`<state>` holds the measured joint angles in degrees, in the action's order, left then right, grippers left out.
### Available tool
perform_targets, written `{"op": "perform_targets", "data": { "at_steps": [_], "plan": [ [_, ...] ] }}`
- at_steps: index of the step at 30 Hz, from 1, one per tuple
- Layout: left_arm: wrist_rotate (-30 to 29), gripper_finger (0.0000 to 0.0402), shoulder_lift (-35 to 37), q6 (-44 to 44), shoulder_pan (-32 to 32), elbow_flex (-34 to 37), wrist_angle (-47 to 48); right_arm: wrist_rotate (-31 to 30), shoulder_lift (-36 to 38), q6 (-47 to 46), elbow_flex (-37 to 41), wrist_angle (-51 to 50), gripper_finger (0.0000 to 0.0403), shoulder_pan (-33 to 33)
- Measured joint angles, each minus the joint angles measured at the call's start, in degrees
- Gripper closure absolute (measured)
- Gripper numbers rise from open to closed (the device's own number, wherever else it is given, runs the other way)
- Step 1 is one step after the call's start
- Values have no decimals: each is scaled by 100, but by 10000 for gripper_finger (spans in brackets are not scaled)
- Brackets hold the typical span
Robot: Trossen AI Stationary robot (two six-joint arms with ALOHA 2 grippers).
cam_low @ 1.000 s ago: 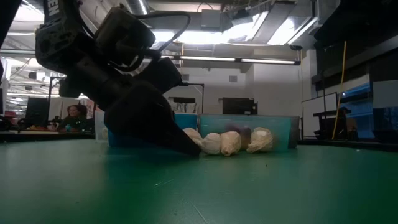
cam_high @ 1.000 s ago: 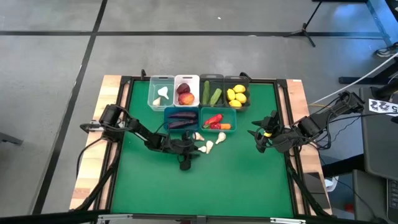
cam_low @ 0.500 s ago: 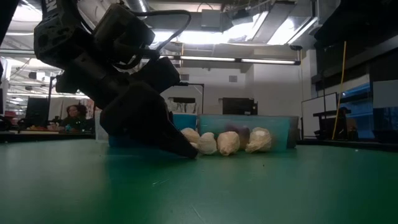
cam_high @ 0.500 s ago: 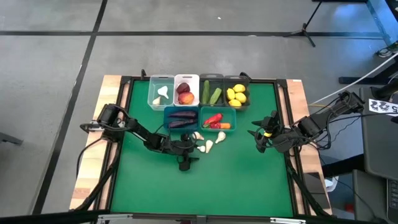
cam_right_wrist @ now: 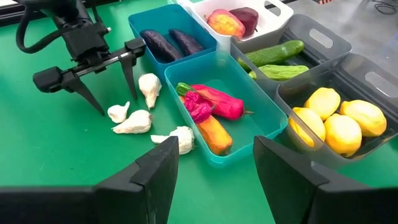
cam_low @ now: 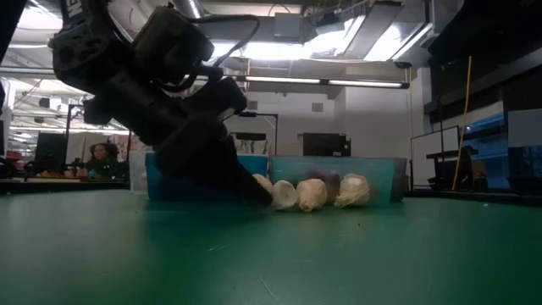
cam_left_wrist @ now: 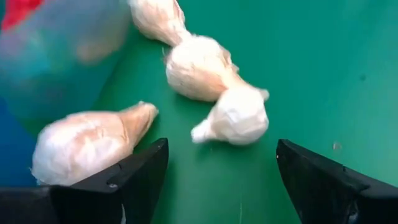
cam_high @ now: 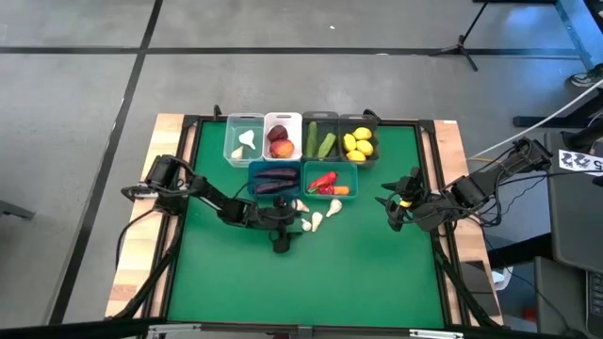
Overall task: Sort produce into baskets
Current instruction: Put the garlic into the transparent bin
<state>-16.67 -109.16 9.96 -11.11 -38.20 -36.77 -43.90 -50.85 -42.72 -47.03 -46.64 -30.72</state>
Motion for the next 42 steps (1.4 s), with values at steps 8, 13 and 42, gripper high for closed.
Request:
{"op": "perform_targets", "data": {
  "at_steps": [8,13,42],
  "plan": [
    [25,107,4,45,18,-9,-464,-1,0,1,0,-28,194,-1],
    [31,107,4,63,29,-11,-476,-1,0,2,0,-29,194,-2],
    [47,143,-522,444,30,-46,-1053,-17,-2,0,0,-107,194,0]
  ]
}}
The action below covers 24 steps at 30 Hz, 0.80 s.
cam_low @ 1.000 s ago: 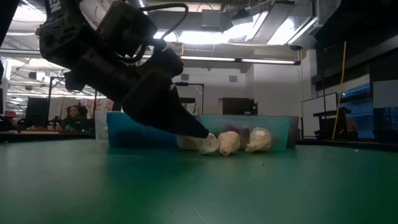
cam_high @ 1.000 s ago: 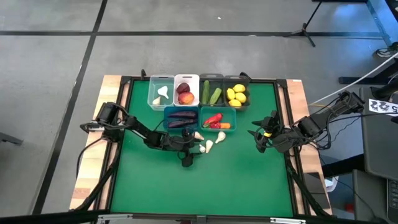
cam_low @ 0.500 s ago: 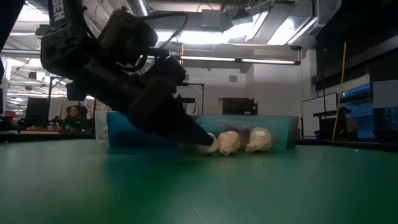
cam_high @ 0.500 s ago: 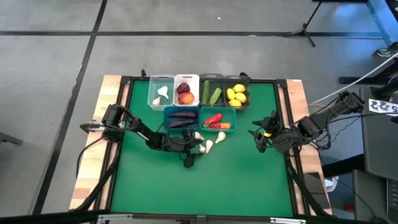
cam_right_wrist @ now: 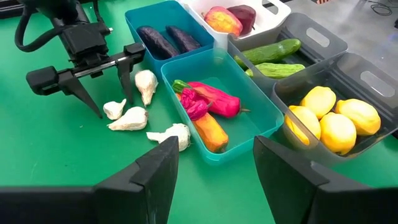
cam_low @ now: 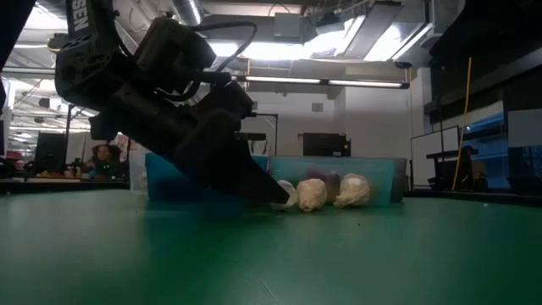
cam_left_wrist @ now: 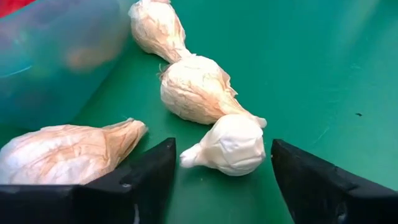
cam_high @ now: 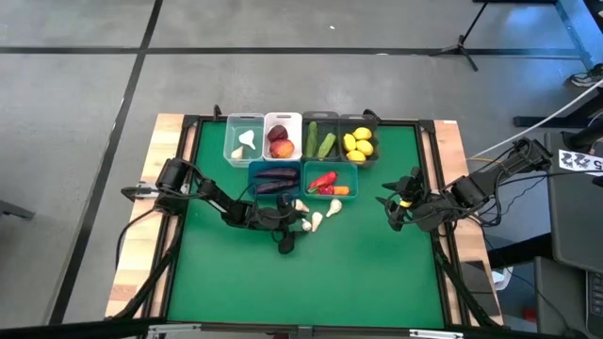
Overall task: Sort produce into baskets
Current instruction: Put the garlic into the transparent bin
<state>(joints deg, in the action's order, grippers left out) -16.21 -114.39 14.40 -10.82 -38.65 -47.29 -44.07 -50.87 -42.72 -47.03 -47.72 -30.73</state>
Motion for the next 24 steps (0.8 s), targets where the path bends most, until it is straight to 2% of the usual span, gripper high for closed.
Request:
{"op": "perform_targets", "data": {
  "at_steps": [5,11,18,24],
  "plan": [
    [0,190,0,28,1,0,9,-2,0,-2,0,4,194,-1],
    [-2,224,0,251,-1,0,6,-4,0,-2,0,2,194,0],
    [121,235,48,873,-6,0,4,-4,0,-2,0,1,194,-1],
    [435,235,573,916,-100,-2,-40,-4,0,-2,0,1,194,1]
  ]
}}
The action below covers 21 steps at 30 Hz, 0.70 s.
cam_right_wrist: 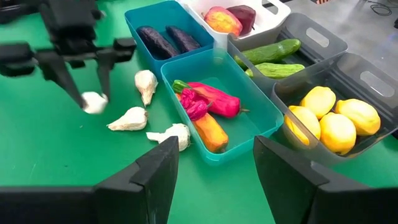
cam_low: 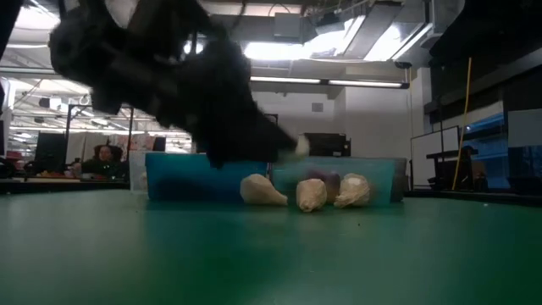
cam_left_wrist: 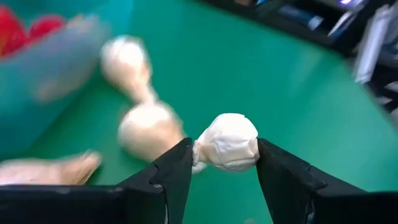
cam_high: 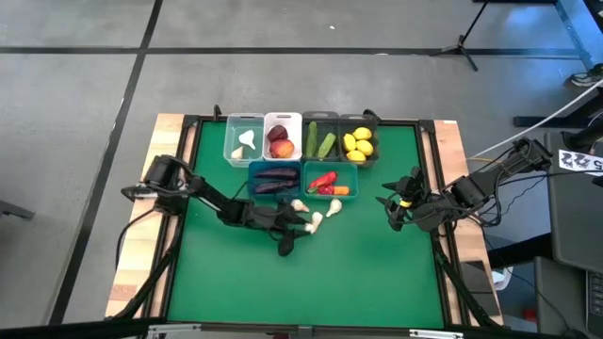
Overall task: Sort produce into baskets
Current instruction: Put the garlic into the transparent bin
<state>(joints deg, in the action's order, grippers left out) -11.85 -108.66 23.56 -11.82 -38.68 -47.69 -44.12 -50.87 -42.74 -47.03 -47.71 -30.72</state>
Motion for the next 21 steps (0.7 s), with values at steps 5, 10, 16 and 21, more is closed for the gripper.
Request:
{"op": "perform_targets", "data": {
  "at_steps": [5,10,16,21],
  "plan": [
    [11,235,791,-428,-67,0,68,0,0,0,0,-1,194,0],
    [-160,235,2042,-1306,53,0,590,9,-2,0,-1,-11,194,-1],
    [-2624,235,3876,-2224,288,0,2427,59,-2,0,-2,-17,194,0],
    [-4005,235,4867,-2037,738,0,4071,68,-2,0,-1,-21,194,-2]
  ]
}}
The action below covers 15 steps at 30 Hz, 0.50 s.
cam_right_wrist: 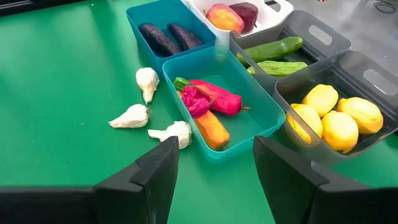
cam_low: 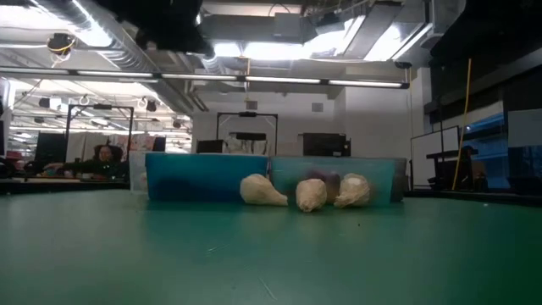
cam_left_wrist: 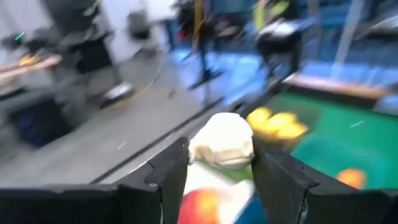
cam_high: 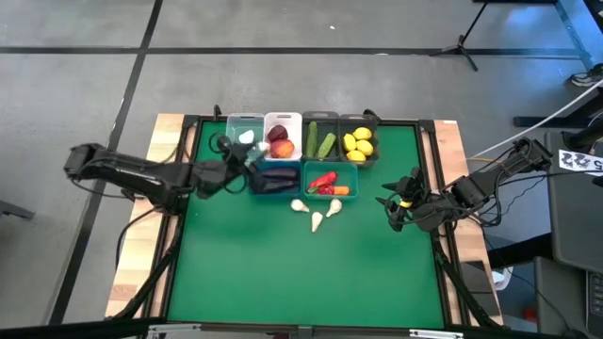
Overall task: Sort produce into baskets
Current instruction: Put the garlic into the transparent bin
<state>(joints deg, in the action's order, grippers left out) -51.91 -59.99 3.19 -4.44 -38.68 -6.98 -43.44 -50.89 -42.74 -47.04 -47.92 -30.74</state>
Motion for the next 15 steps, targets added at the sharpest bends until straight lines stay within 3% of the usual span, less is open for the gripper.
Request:
{"op": "perform_targets", "data": {
  "at_steps": [6,11,15],
  "plan": [
    [106,235,152,1536,959,129,2107,-31,0,2,0,0,194,1],
    [411,235,90,1930,1861,769,2025,-46,2,2,-1,2,194,2],
    [1365,235,90,1909,2553,1162,1613,-46,0,2,-1,17,194,2]
  ]
}}
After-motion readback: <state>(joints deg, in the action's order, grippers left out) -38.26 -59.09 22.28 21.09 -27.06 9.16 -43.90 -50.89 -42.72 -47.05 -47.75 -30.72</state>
